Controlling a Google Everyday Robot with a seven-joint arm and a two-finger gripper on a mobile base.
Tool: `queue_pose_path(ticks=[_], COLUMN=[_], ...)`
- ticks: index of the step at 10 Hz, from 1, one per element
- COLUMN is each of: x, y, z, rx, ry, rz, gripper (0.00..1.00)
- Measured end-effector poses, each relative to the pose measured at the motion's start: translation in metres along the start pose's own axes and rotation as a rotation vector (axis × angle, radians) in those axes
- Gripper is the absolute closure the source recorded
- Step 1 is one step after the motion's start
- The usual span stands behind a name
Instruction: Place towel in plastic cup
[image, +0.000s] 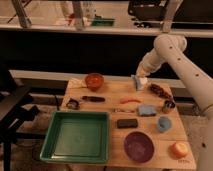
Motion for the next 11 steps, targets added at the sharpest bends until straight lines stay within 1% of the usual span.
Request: queue_pose_path(ticks=[3, 4, 8, 10, 11], x=[0.010, 0.016, 0.041, 0.053, 0.055], y=[0.009, 0.012, 0.024, 0.034, 0.037], z=[0.000, -0.001, -0.011, -0.021, -0.025], rx=[0.032, 0.048, 0.121, 0.154, 0.165], ry=[0.012, 0.026, 0.105, 0.150, 0.165], rz=[0.057, 0.076, 0.164, 0.209, 0.222], gripper=[1.00, 1.00, 1.00, 1.00, 1.00])
